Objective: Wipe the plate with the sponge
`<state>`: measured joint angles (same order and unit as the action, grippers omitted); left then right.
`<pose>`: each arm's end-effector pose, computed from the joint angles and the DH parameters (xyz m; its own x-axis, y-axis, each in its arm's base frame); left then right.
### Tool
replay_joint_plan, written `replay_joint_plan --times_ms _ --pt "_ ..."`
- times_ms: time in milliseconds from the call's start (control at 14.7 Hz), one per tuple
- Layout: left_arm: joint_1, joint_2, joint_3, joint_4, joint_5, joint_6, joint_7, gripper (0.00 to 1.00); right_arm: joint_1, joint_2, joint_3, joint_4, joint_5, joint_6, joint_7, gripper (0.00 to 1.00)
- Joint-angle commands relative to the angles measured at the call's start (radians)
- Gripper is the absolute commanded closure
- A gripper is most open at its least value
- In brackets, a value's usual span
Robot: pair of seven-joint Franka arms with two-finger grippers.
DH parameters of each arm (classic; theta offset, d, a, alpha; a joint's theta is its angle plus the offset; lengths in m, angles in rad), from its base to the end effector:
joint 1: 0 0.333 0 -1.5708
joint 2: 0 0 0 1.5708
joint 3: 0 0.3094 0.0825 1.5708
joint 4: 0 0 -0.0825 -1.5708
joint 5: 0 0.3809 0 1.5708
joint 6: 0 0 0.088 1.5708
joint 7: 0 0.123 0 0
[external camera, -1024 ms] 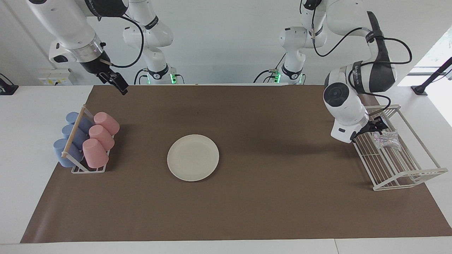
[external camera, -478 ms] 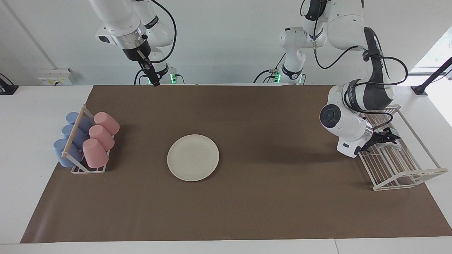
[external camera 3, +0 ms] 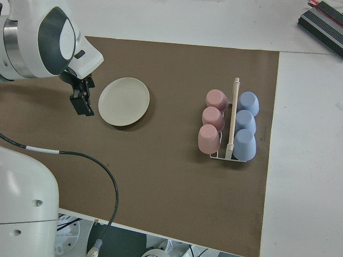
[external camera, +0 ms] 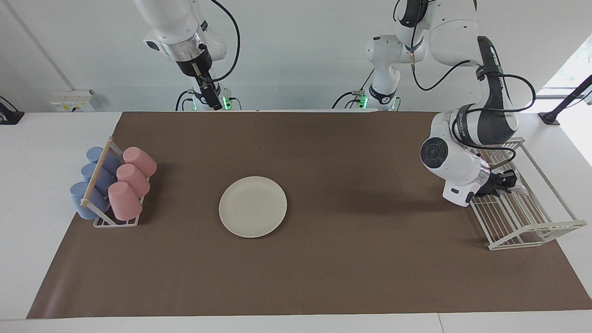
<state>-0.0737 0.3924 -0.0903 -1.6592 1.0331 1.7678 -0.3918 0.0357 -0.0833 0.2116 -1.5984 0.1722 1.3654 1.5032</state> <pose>0.6500 -0.0112 0.3842 0.9919 -0.1181 -0.0462 -0.1046 -0.5568 -0.8240 0.4791 0.1502 0.6177 0.3138 -0.9353 -0.1635 -0.9315 -0.3366 0.1378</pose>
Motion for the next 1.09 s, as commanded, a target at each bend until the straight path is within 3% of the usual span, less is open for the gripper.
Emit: replay_joint_plan --times_ms 0,273,409,819,1024 --pt "0.003 0.01 -0.005 0.013 0.015 -0.018 -0.002 1.0 0.01 -0.027 0.002 -0.028 0.015 0.021 0.04 0.0" --pt "0.002 -0.001 -0.008 0.027 -0.001 -0.021 0.005 1.0 0.01 -0.026 0.003 -0.029 0.016 0.021 0.06 0.0" --pt "0.0 -0.019 -0.012 0.068 -0.063 -0.043 0.017 1.0 0.01 -0.026 0.005 -0.029 0.016 0.03 0.083 0.0" --pt "-0.012 -0.043 -0.077 0.353 -0.497 -0.393 0.059 1.0 0.07 -0.03 0.006 -0.037 0.018 0.04 0.149 0.0" --pt "0.002 -0.151 -0.08 0.38 -0.799 -0.447 0.047 1.0 0.094 -0.032 0.006 -0.038 0.032 0.075 0.262 0.0"
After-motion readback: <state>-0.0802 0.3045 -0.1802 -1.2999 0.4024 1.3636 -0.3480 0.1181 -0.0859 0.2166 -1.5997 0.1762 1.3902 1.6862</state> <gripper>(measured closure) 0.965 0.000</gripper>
